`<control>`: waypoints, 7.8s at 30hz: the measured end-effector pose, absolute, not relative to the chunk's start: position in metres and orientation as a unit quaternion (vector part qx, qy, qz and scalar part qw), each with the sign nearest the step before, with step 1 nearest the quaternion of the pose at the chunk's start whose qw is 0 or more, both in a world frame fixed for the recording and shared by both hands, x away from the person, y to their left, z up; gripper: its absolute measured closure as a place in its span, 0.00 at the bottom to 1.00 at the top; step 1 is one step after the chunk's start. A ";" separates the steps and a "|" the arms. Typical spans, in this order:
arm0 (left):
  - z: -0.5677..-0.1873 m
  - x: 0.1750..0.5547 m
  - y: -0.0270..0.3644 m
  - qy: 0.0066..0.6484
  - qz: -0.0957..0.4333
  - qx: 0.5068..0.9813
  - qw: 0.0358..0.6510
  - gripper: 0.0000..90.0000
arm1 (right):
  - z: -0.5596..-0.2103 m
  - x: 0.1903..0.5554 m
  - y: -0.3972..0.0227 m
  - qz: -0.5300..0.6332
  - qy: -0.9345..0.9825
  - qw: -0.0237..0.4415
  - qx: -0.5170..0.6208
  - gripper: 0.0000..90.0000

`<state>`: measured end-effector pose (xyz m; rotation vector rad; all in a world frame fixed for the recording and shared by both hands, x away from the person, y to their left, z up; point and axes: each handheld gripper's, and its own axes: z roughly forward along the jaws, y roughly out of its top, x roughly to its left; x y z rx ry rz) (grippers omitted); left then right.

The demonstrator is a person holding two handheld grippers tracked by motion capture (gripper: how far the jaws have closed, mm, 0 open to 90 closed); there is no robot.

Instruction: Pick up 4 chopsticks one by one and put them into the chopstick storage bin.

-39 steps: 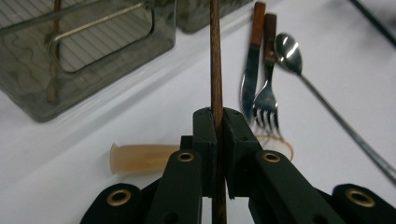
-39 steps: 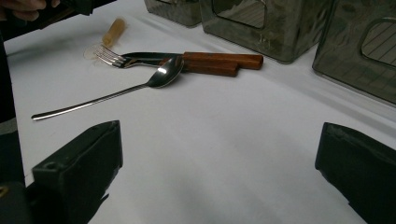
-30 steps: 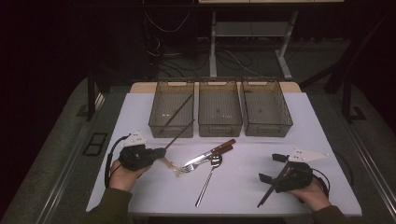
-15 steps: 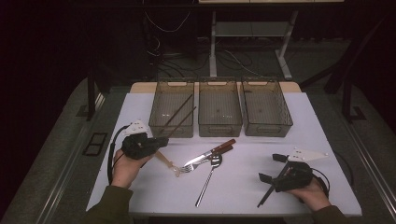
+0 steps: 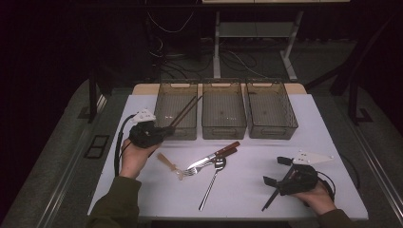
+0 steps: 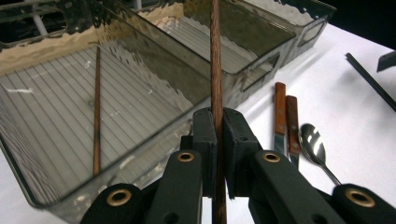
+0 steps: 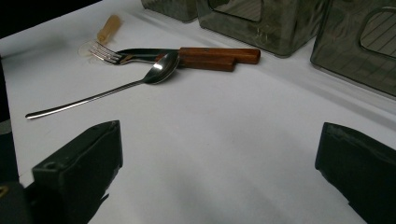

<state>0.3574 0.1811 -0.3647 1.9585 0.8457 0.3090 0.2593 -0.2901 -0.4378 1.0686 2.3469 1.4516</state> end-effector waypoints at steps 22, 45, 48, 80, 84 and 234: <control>-0.343 0.412 0.166 0.369 0.150 0.787 0.471 0.93 | -0.438 0.259 -0.289 0.490 0.789 0.089 0.360 0.01; -0.373 0.465 0.161 0.397 0.206 0.787 0.425 0.93 | -0.437 0.258 -0.289 0.494 0.789 0.087 0.355 0.01; -0.378 0.467 0.161 0.406 0.207 0.788 0.414 0.93 | -0.437 0.258 -0.289 0.495 0.789 0.087 0.354 0.01; -0.374 0.458 0.158 0.405 0.192 0.792 0.414 0.51 | -0.436 0.257 -0.288 0.497 0.790 0.085 0.349 0.01; -0.368 0.447 0.161 0.397 0.170 0.790 0.435 0.42 | -0.436 0.257 -0.288 0.496 0.790 0.085 0.350 0.01; -0.442 0.272 0.168 0.278 0.095 0.838 0.459 0.00 | -0.449 0.249 -0.260 0.373 0.895 0.010 0.242 1.00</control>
